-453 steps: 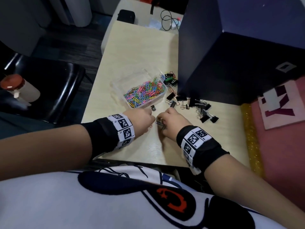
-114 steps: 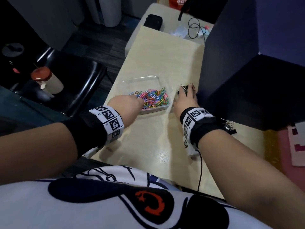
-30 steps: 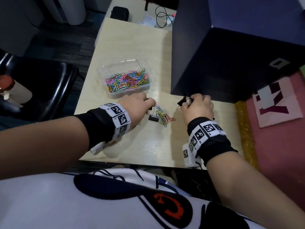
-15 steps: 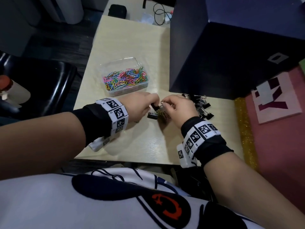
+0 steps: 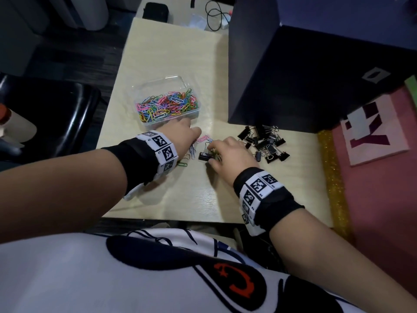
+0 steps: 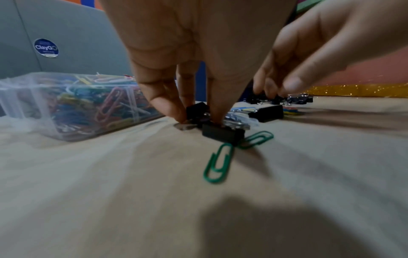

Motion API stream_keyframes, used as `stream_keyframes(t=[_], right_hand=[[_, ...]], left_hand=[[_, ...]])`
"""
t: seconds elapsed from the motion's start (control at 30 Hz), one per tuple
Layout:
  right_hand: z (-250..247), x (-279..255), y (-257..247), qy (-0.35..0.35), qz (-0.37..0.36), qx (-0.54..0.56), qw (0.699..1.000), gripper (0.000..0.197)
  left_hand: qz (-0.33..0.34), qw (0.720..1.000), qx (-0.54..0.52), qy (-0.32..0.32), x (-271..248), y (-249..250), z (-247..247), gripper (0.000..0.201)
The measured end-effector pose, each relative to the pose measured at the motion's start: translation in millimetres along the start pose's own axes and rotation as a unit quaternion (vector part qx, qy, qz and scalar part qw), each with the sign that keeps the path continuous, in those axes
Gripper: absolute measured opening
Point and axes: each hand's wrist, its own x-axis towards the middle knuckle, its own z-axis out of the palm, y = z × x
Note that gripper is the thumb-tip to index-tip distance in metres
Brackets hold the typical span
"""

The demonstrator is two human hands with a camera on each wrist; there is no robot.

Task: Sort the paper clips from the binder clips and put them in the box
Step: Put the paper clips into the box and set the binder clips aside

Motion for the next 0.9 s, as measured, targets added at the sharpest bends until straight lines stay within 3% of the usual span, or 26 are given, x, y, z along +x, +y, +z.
stream_keyframes(t=[0.2,0.37,0.43,0.6,0.73,0.83,0.9], right_hand=[[7.8,6.1,-13.5,-0.041,-0.018,-0.075,0.996,0.029],[4.8,5.5,-11.8,-0.014,-0.022,-0.034,0.999,0.026],[0.5,4.9,-7.3,0.018,0.001,0.030,0.999,0.025],[-10.5,10.1,12.5,0.116,0.109,0.150,0.976,0.021],[-18.6,15.7,29.5,0.185,0.207,0.163,0.947,0.031],[-18.4,16.1,24.5,0.185,0.177,0.135,0.957,0.036],[-14.7,17.0,19.2,0.119,0.137,0.134,0.974,0.037]], left_hand=[[-0.007,1.000,-0.016,0.002,-6.7,-1.7,-0.8,0.021],[0.006,1.000,-0.011,-0.013,-12.1,-5.8,-4.6,0.013],[0.008,1.000,-0.018,0.006,-15.1,-4.3,-9.7,0.006],[0.022,0.997,-0.041,0.062,-18.3,-4.5,-18.7,0.016],[0.008,0.993,-0.085,0.081,-18.7,-6.9,-16.8,0.017],[-0.011,0.991,-0.099,0.094,-23.1,-9.5,-15.4,0.020],[-0.015,0.991,-0.098,0.095,-25.2,-11.2,-14.1,0.020]])
